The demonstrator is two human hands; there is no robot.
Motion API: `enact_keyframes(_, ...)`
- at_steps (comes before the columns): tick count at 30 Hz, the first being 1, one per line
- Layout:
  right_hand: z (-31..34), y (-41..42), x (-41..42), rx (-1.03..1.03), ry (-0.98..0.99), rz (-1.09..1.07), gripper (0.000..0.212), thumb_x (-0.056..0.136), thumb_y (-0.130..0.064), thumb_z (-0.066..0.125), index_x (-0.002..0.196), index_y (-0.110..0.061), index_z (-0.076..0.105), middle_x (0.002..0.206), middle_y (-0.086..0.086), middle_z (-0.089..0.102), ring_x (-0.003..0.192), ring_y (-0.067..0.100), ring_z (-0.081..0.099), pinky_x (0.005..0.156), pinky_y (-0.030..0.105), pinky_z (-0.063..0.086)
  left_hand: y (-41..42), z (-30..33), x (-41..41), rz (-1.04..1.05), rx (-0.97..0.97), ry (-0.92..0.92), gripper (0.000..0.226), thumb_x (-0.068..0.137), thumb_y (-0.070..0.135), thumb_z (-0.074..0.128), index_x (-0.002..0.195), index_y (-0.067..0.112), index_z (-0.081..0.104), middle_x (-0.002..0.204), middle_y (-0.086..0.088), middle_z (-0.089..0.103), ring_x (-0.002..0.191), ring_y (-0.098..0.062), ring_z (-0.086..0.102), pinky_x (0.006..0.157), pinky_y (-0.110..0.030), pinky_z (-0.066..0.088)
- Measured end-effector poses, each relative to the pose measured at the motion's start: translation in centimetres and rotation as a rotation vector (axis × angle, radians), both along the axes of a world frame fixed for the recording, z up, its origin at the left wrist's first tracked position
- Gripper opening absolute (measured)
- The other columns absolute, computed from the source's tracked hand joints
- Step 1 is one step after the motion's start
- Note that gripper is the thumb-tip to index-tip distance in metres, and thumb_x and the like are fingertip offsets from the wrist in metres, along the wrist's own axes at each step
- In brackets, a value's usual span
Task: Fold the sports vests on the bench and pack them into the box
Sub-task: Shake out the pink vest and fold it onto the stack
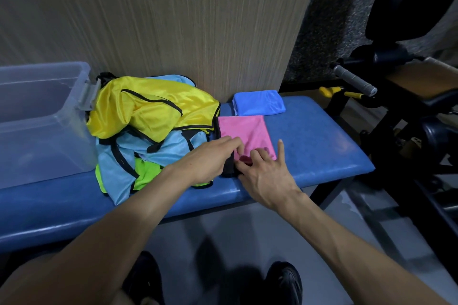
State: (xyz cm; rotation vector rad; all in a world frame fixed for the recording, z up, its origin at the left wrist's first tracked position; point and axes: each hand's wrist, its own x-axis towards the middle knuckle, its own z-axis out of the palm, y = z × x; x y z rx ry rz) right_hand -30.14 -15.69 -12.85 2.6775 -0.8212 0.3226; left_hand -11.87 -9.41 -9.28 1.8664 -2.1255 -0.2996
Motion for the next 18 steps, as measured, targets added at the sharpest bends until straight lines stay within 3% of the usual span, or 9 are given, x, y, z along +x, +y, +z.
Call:
enact_keyframes(4,-0.1,0.4,-0.7,0.084,-0.062,0.046,0.061,0.071,-0.035,0.073,0.130,-0.024,0.062,0.093,0.008,0.061,0.089,0.031,0.065,0.104,0.075,0.034,-2.1,-0.8,0.9,0.110,0.051,0.135,0.035,0.097,0.000,0.052,0.104,0.034,0.051,0.098,0.008,0.059,0.087,-0.011,0.057,0.074,-0.034,0.051)
enact_keyframes(7,0.2,-0.2,-1.7,0.226,-0.066,0.046,0.070,0.075,-0.036,0.066,0.142,-0.023,0.051,0.104,0.002,0.063,0.101,0.028,0.065,0.111,0.071,0.028,-3.1,-1.1,1.5,0.181,0.065,0.203,0.030,0.093,0.005,0.062,0.096,0.033,0.055,0.084,0.013,0.061,0.081,-0.014,0.061,0.069,-0.030,0.049)
enact_keyframes(10,0.5,-1.7,-2.7,0.336,-0.088,0.090,0.063,0.078,-0.036,0.064,0.139,-0.024,0.054,0.113,-0.004,0.065,0.114,0.023,0.060,0.116,0.065,0.023,-3.3,-1.3,1.5,0.228,0.075,0.219,0.028,0.086,0.007,0.072,0.096,0.030,0.059,0.087,0.012,0.066,0.072,-0.005,0.060,0.062,-0.023,0.042)
enact_keyframes(12,0.5,-2.6,-3.4,0.347,-0.104,0.137,0.055,0.080,-0.039,0.064,0.133,-0.026,0.059,0.114,-0.008,0.065,0.117,0.018,0.056,0.117,0.058,0.026,-3.2,-1.5,1.5,0.260,0.032,0.201,0.026,0.083,0.012,0.077,0.093,0.031,0.061,0.092,0.016,0.060,0.072,-0.001,0.056,0.063,-0.022,0.042)
enact_keyframes(14,0.3,-3.5,-3.9,0.351,-0.132,0.193,0.048,0.082,-0.042,0.064,0.127,-0.028,0.062,0.111,-0.012,0.064,0.115,0.015,0.055,0.114,0.046,0.033,-2.8,-1.7,1.6,0.271,-0.057,0.157,0.022,0.081,0.018,0.080,0.087,0.031,0.063,0.094,0.018,0.050,0.075,-0.001,0.053,0.068,-0.027,0.047)
enact_keyframes(16,0.1,-4.2,-4.3,0.380,-0.175,0.245,0.043,0.084,-0.042,0.064,0.124,-0.028,0.064,0.109,-0.013,0.065,0.111,0.014,0.056,0.105,0.035,0.039,-2.3,-2.3,1.8,0.216,-0.146,0.128,0.015,0.082,0.021,0.080,0.085,0.029,0.068,0.091,0.017,0.052,0.078,-0.002,0.053,0.074,-0.034,0.053)
enact_keyframes(18,-0.2,-4.9,-4.6,0.447,-0.216,0.290,0.040,0.086,-0.042,0.067,0.123,-0.027,0.064,0.113,-0.014,0.065,0.109,0.013,0.057,0.099,0.032,0.044,-1.6,-3.0,2.0,0.138,-0.203,0.081,0.001,0.091,0.028,0.073,0.091,0.027,0.073,0.092,0.017,0.058,0.085,-0.008,0.053,0.080,-0.038,0.052)
